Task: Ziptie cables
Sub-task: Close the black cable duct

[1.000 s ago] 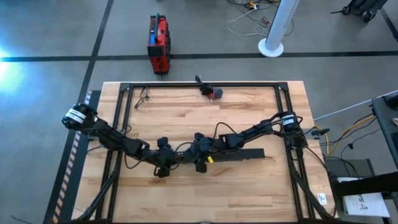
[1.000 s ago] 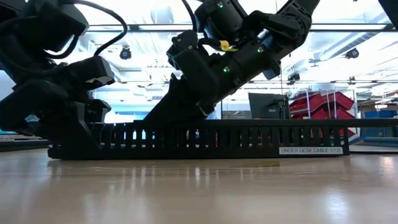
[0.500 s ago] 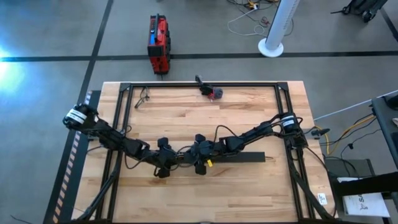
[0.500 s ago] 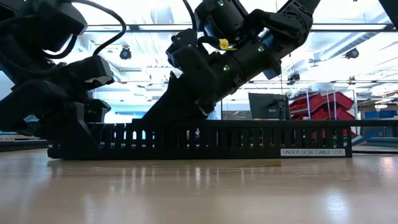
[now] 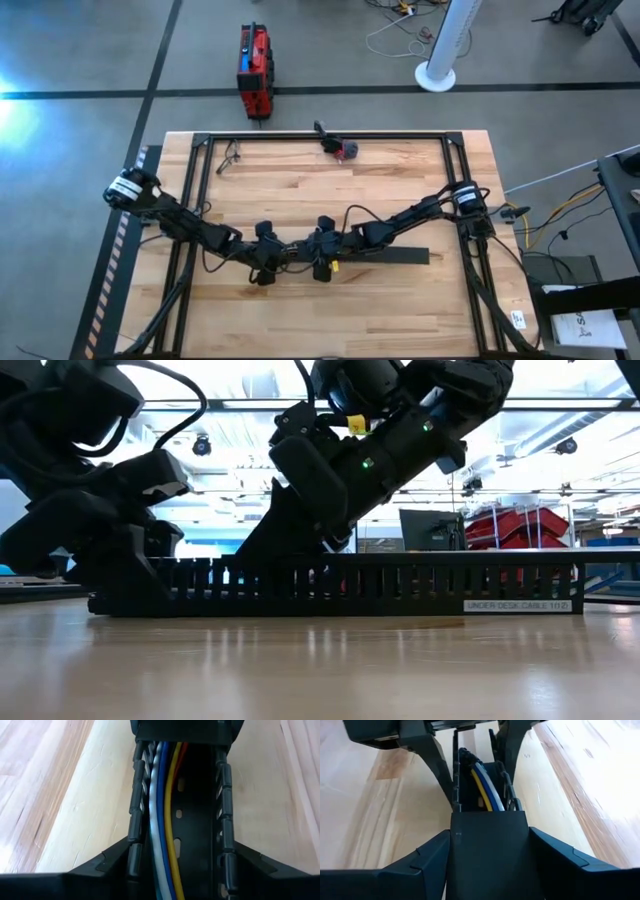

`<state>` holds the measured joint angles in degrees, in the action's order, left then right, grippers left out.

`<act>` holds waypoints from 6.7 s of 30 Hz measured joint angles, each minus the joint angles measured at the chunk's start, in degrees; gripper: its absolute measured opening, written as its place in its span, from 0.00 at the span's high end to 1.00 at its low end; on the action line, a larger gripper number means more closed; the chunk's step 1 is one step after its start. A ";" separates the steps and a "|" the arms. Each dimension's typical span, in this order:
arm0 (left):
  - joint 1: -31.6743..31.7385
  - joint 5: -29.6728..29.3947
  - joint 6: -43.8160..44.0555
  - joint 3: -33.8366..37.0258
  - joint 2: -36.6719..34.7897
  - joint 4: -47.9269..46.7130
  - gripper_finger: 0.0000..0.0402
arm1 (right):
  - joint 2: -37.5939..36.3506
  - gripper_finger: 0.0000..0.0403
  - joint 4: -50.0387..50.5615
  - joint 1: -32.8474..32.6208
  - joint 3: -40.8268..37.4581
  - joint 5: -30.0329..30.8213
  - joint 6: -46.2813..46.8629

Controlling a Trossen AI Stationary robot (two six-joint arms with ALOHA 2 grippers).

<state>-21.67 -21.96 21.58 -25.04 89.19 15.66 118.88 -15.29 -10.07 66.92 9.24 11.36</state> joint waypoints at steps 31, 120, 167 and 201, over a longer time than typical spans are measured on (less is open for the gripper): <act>-0.09 0.16 -0.88 -0.22 -0.13 2.20 0.44 | -1.83 0.45 2.80 -1.44 -0.22 4.57 0.92; -0.15 1.49 -3.50 -1.42 0.55 8.26 0.45 | -1.45 0.45 -0.16 -1.51 0.44 1.12 3.59; -0.28 0.81 -5.14 -2.15 0.57 8.27 0.46 | 2.07 0.45 -7.63 -2.27 2.08 -0.20 0.86; -0.17 1.78 -5.25 -5.03 2.73 4.51 0.43 | 2.00 0.45 -4.51 -1.99 1.67 -6.44 -1.72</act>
<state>-21.85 -20.18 16.33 -30.06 91.92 20.17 120.88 -19.80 -12.05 68.59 2.81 9.64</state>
